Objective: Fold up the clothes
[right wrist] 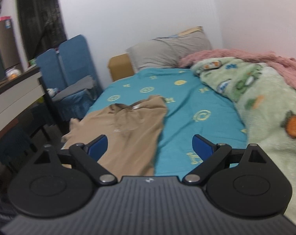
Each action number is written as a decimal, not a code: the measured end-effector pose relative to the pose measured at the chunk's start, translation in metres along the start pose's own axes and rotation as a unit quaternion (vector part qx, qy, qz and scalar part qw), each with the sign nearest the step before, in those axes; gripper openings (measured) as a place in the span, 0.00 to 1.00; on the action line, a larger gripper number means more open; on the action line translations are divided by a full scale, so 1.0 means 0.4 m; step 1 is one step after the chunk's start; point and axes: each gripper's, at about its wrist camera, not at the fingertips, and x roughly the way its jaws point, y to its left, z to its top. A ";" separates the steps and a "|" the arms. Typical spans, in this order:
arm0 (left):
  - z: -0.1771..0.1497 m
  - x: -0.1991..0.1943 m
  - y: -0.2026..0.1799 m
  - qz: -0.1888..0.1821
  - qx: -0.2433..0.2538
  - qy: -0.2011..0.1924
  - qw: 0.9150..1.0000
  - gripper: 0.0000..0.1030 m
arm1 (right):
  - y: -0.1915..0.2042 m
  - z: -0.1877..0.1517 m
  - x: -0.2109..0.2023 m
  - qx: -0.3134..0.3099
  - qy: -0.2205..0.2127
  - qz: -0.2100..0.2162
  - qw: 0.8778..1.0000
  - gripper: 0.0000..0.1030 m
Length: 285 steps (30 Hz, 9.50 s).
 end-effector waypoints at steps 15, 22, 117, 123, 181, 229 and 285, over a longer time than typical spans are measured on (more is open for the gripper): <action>0.308 0.402 0.657 0.072 -0.317 -0.060 0.944 0.86 | 0.048 -0.044 0.182 0.042 0.085 0.038 0.995 0.92; 0.345 0.595 0.835 0.099 -0.377 -0.088 0.917 0.63 | 0.046 -0.064 0.312 0.066 0.133 0.047 0.988 0.92; 0.157 0.202 0.467 0.014 -0.130 -0.054 0.990 0.74 | 0.387 0.257 0.904 -0.131 -0.023 0.002 0.991 0.05; 0.147 0.248 0.432 0.009 -0.092 -0.043 0.995 0.74 | 0.229 0.269 1.062 -0.059 0.017 -0.101 0.993 0.05; -0.069 0.207 0.168 0.156 0.166 0.261 0.938 0.54 | 0.020 -0.107 -0.003 0.167 0.053 -0.039 0.984 0.87; -0.049 0.097 0.343 0.049 -0.215 0.145 0.965 0.79 | -0.072 -0.262 0.153 0.332 0.278 -0.015 0.902 0.74; 0.156 -0.340 0.171 -0.058 -0.205 0.018 0.977 0.02 | 0.021 0.057 -0.174 0.178 0.155 0.035 0.971 0.07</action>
